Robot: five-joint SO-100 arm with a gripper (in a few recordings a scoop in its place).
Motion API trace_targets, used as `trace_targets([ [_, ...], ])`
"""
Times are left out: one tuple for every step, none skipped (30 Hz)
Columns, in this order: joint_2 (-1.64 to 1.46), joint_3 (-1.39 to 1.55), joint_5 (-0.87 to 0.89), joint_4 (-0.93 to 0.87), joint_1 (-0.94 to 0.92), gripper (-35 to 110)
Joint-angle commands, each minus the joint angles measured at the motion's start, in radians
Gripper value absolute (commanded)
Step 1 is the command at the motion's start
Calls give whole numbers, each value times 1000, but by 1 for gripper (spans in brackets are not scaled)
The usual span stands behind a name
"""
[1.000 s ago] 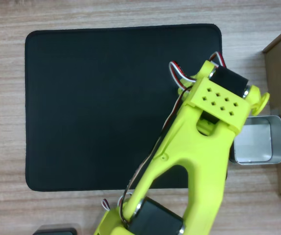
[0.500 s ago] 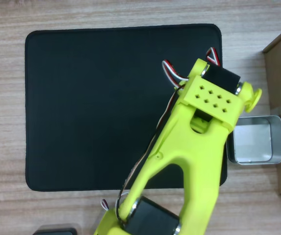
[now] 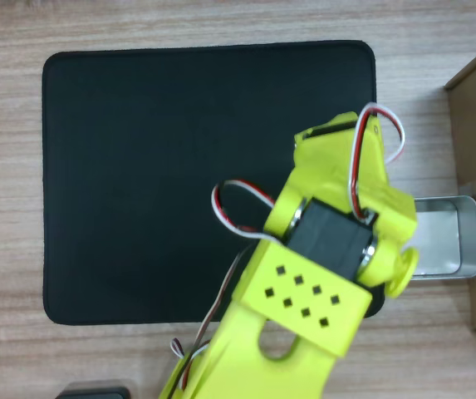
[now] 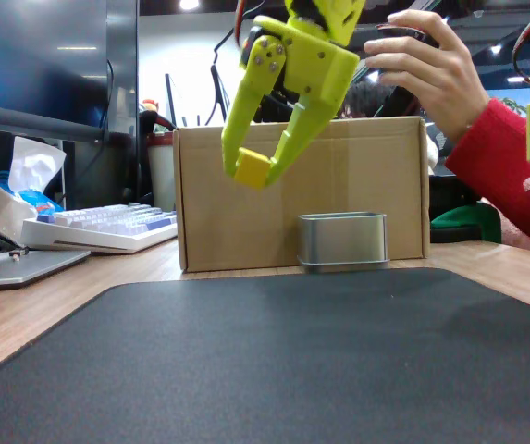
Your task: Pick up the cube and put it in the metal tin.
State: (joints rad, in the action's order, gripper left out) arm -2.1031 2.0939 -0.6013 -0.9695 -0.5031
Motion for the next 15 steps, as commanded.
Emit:
trace_targets([
  [-72, 11, 15, 8, -18, 0],
  [-92, 12, 35, 9, -31, 0],
  [-118, 17, 49, 14, -46, 0],
  [-149, 28, 69, 25, -64, 0],
  [-175, 34, 81, 31, -84, 0],
  [-198, 35, 91, 31, -104, 0],
  [-215, 35, 114, 32, -132, 0],
  [-230, 34, 115, 32, -153, 0],
  [-241, 34, 115, 32, -172, 0],
  [-244, 32, 115, 32, -190, 0],
  [-247, 26, 115, 32, -213, 0],
  [-247, 20, 109, 32, -239, 0],
  [-244, 12, 100, 35, -276, 0],
  [-238, 6, 100, 44, -299, 0],
  [-227, 3, 100, 52, -319, 0],
])
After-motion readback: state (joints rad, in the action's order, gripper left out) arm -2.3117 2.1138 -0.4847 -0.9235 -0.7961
